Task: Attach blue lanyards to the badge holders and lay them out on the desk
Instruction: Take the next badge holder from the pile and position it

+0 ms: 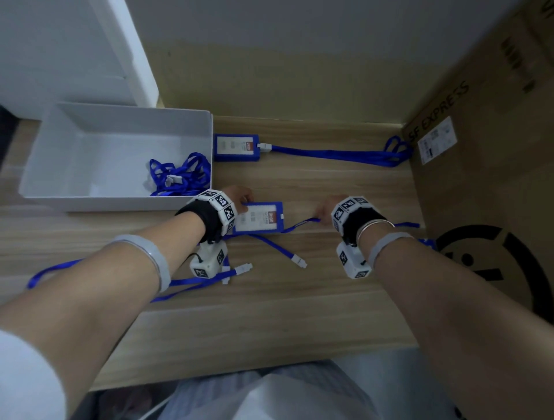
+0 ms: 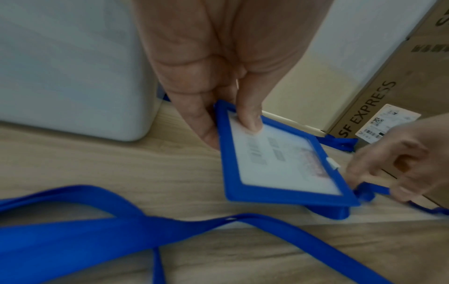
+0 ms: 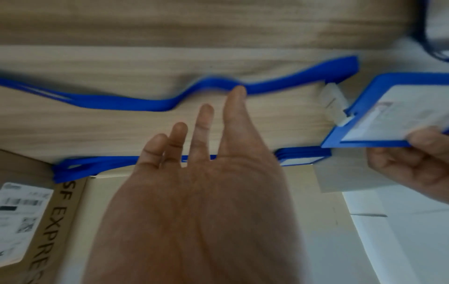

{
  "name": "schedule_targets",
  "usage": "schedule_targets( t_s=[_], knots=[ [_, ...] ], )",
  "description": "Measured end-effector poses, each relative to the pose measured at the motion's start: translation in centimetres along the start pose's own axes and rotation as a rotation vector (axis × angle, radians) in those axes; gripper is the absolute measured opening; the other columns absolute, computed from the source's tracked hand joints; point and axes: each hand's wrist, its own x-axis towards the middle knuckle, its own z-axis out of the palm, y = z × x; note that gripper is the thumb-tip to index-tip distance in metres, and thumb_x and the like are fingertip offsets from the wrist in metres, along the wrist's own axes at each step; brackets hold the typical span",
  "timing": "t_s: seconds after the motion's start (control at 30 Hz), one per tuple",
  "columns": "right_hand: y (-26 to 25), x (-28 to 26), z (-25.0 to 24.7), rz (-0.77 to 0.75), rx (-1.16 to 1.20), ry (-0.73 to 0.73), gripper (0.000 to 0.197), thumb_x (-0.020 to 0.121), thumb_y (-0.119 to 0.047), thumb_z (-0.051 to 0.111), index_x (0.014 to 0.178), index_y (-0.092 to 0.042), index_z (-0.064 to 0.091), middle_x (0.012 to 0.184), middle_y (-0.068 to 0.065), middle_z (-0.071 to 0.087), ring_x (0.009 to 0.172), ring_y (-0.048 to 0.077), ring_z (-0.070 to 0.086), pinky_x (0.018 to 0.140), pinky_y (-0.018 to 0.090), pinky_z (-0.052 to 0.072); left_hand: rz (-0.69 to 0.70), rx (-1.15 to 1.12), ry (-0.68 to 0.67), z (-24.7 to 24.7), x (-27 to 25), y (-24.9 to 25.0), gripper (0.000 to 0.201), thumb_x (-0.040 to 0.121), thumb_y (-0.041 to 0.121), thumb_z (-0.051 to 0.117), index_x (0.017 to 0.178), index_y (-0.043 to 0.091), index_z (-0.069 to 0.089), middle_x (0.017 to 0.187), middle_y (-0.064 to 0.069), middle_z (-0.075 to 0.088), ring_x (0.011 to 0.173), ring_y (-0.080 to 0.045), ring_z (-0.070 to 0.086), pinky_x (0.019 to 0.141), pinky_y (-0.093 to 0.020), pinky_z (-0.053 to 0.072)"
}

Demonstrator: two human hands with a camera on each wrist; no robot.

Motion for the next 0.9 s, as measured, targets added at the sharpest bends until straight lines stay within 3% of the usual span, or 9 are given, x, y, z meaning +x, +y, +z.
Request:
schedule_targets(
  t_s=[0.1,0.2,0.3,0.4,0.53,0.6,0.67,0.77,0.9],
  knots=[
    [-2.4,-4.9,-1.4,-0.124,0.208,0.092,0.059,0.087,-0.035,0.059,0.140,-0.042,0.035,0.142,0.004,0.044,0.126,0.031,0.046,0.105,0.040,0.041,0.016,-0.018,0.016,0.1,0.0,0.0,0.032,0.092,0.003,0.048,0.124,0.002,0.052,0.130,-0.015,0.055,0.120,-0.029,0.052,0.096,-0.032,0.044],
    [-4.5,-6.7,-2.3,-0.253,0.381,0.070,0.072,0.084,-0.027,0.067,0.145,-0.031,0.030,0.148,0.005,0.037,0.134,0.027,0.038,0.109,0.036,0.034,0.034,-0.046,0.012,0.0,0.0,-0.2,0.032,0.092,0.003,0.048,0.123,0.002,0.052,0.130,-0.015,0.056,0.120,-0.028,0.052,0.095,-0.032,0.044],
    [-5.4,-6.2,-1.9,-0.292,0.543,0.012,0.057,0.082,-0.023,0.070,0.135,-0.022,0.050,0.138,0.001,0.050,0.128,0.022,0.047,0.104,0.032,0.037,0.033,-0.053,0.011,-0.1,-0.2,-0.6,0.031,0.092,0.002,0.049,0.122,0.003,0.053,0.129,-0.015,0.056,0.119,-0.028,0.053,0.094,-0.032,0.045],
    [-5.7,-6.0,-1.8,-0.297,0.539,0.011,0.043,0.086,-0.034,0.063,0.125,-0.018,0.059,0.129,0.000,0.057,0.119,0.021,0.053,0.100,0.032,0.041,0.018,-0.047,0.017,-0.2,-0.3,-1.2,0.033,0.091,0.002,0.049,0.124,0.002,0.053,0.130,-0.015,0.055,0.120,-0.028,0.052,0.096,-0.031,0.044],
    [-5.2,-5.8,-1.9,-0.275,0.523,0.060,0.021,0.091,-0.033,0.056,0.102,-0.018,0.066,0.089,-0.002,0.061,0.091,0.019,0.054,0.078,0.029,0.041,0.002,-0.041,-0.034,-0.2,-0.5,-1.7,0.037,0.091,0.004,0.052,0.128,0.001,0.049,0.133,-0.016,0.052,0.123,-0.029,0.050,0.099,-0.032,0.042],
    [-5.3,-5.8,-2.0,-0.311,0.571,0.056,0.014,0.093,-0.027,0.055,0.090,-0.020,0.066,0.095,0.003,0.068,0.091,0.021,0.059,0.085,0.033,0.045,0.014,-0.070,-0.066,0.1,-0.5,-1.4,0.040,0.089,0.010,0.057,0.128,0.003,0.049,0.132,-0.015,0.053,0.121,-0.028,0.051,0.097,-0.032,0.043],
    [-6.0,-6.0,-2.1,-0.356,0.709,0.042,0.017,0.094,-0.018,0.053,0.097,-0.012,0.068,0.102,0.009,0.072,0.083,0.016,0.064,0.091,0.033,0.048,0.039,-0.073,-0.080,0.3,-0.7,-0.7,0.042,0.088,0.020,0.061,0.126,0.006,0.052,0.123,-0.011,0.057,0.115,-0.027,0.054,0.093,-0.032,0.044],
    [-7.1,-6.1,-2.5,-0.394,0.767,0.033,0.020,0.095,-0.013,0.052,0.106,-0.003,0.066,0.101,0.011,0.072,0.079,0.013,0.063,0.092,0.032,0.051,0.095,-0.047,-0.094,0.7,-0.4,0.3,0.036,0.087,0.027,0.061,0.116,0.007,0.059,0.104,-0.010,0.059,0.092,-0.019,0.052,0.072,-0.025,0.041],
    [-7.6,-5.8,-2.8,-0.377,0.783,0.054,0.019,0.094,-0.014,0.055,0.105,-0.003,0.065,0.102,0.012,0.072,0.079,0.014,0.064,0.092,0.034,0.053,0.113,-0.039,-0.105,1.0,0.0,0.8,0.033,0.088,0.023,0.060,0.117,0.006,0.061,0.119,-0.016,0.062,0.090,-0.015,0.048,0.068,-0.022,0.039]
  ],
)
